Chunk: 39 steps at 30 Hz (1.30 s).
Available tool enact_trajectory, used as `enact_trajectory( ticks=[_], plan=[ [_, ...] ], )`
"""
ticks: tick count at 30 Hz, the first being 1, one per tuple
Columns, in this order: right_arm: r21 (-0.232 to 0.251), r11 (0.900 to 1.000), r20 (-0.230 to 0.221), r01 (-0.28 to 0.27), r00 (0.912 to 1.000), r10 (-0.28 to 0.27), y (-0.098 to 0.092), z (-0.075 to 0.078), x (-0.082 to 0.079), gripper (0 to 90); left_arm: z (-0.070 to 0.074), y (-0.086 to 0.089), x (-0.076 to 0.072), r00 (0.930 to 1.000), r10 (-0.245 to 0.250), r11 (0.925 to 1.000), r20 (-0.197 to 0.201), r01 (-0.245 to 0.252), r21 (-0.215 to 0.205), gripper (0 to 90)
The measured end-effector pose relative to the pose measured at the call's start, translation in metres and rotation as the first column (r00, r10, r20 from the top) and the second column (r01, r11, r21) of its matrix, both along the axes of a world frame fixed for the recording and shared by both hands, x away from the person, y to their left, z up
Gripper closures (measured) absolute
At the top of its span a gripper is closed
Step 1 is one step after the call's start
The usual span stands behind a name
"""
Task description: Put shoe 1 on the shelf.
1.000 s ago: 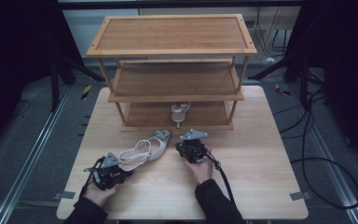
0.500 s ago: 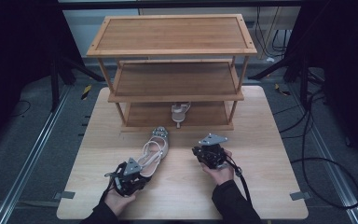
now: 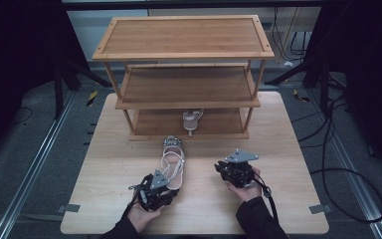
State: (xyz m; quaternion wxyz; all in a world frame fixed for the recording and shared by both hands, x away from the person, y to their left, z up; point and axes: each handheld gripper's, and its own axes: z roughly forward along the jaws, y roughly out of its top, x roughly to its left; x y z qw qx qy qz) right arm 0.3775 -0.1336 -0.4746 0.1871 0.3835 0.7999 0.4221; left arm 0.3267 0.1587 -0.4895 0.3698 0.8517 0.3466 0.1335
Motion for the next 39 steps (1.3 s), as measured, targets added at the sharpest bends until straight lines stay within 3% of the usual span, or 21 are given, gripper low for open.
enact_trajectory(
  ticks=[3,6,9,11,13,15,19,24,29,34,39],
  plan=[
    [0.013,1.000,0.009,-0.010,0.9999,0.010,0.004,0.001,-0.005,72.3,0.005,0.017,-0.009,0.9999,0.009,0.9999,-0.011,-0.009,-0.009,60.6],
    [0.027,0.999,0.016,-0.023,0.9996,0.023,0.008,0.003,-0.012,71.3,0.009,0.037,-0.017,0.9991,0.042,0.9991,0.010,-0.042,-0.005,59.1],
    [0.038,0.999,0.015,-0.039,0.9992,0.038,0.015,0.004,-0.018,70.2,0.015,0.064,-0.016,0.9894,0.138,0.9905,0.046,-0.137,-0.009,57.2],
    [0.045,0.997,0.009,-0.061,0.9981,0.060,0.023,0.003,-0.022,69.5,0.016,0.079,-0.010,0.9780,0.202,0.9793,0.054,-0.200,-0.028,52.9],
    [0.047,0.995,0.005,-0.085,0.9964,0.085,0.033,0.001,-0.026,68.2,0.018,0.094,-0.003,0.9594,0.272,0.9621,0.075,-0.269,-0.043,52.5],
    [0.049,0.991,-0.003,-0.121,0.9926,0.122,0.046,0.000,-0.031,66.9,0.019,0.107,0.001,0.9350,0.338,0.9409,0.107,-0.333,-0.061,49.1],
    [0.064,0.984,-0.021,-0.164,0.9859,0.166,0.065,-0.004,-0.039,65.3,0.019,0.122,0.006,0.9040,0.406,0.9139,0.135,-0.400,-0.071,43.3],
    [0.048,0.977,-0.066,-0.208,0.9753,0.211,0.089,-0.018,-0.049,62.8,0.018,0.133,0.010,0.8808,0.452,0.8921,0.141,-0.445,-0.076,41.3],
    [0.047,0.975,-0.082,-0.216,0.9722,0.219,0.107,-0.026,-0.050,61.5,0.016,0.137,0.012,0.8739,0.466,0.8847,0.138,-0.459,-0.080,41.4],
    [0.045,0.984,-0.087,-0.174,0.9803,0.177,0.121,-0.031,-0.046,64.0,0.016,0.137,0.012,0.8739,0.467,0.8842,0.135,-0.460,-0.079,41.7],
    [0.039,0.989,-0.093,-0.144,0.9848,0.147,0.125,-0.034,-0.044,73.1,0.016,0.138,0.013,0.8748,0.466,0.8849,0.133,-0.459,-0.078,41.9]
  ],
)
